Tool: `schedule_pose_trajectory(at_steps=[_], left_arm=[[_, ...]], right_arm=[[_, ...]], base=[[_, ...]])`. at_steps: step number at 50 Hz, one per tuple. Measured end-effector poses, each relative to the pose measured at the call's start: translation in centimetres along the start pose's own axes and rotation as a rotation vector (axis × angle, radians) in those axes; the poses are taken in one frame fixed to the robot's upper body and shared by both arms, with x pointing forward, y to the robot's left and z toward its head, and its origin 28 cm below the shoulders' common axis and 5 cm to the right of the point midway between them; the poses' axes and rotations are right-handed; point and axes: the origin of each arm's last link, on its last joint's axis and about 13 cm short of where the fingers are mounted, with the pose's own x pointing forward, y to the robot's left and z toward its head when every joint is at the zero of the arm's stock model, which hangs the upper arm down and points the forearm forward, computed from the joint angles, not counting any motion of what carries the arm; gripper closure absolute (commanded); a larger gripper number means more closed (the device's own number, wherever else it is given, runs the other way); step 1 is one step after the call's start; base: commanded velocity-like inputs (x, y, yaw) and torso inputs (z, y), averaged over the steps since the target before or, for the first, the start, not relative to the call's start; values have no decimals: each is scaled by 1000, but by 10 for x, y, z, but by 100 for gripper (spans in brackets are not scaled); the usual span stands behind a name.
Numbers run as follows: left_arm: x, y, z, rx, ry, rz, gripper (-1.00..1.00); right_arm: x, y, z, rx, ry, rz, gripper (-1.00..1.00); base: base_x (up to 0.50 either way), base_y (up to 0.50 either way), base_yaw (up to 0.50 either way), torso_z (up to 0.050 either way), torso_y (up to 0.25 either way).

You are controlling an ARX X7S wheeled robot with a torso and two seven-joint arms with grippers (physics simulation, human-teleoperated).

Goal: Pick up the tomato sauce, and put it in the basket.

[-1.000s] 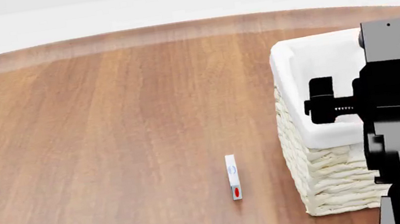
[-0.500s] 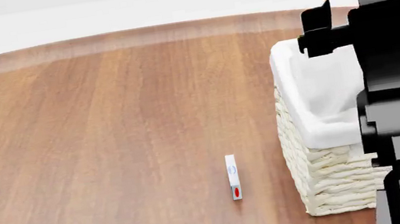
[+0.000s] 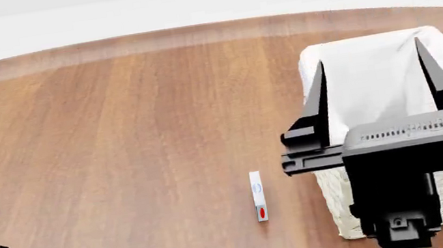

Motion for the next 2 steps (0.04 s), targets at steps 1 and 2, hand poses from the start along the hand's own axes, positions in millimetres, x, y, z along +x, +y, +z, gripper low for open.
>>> schedule_pose_trajectory(at_steps=[1,2], left_arm=[[0,0,0,0,1,-2,-100],[-1,-1,-1,-1,2,-4,-100]], right_arm=[[-5,1,1,-1,-6,1,-100],[-10,2,1,-2,-11,1,-100]], base=[[0,0,0,0,0],[0,0,0,0,0]])
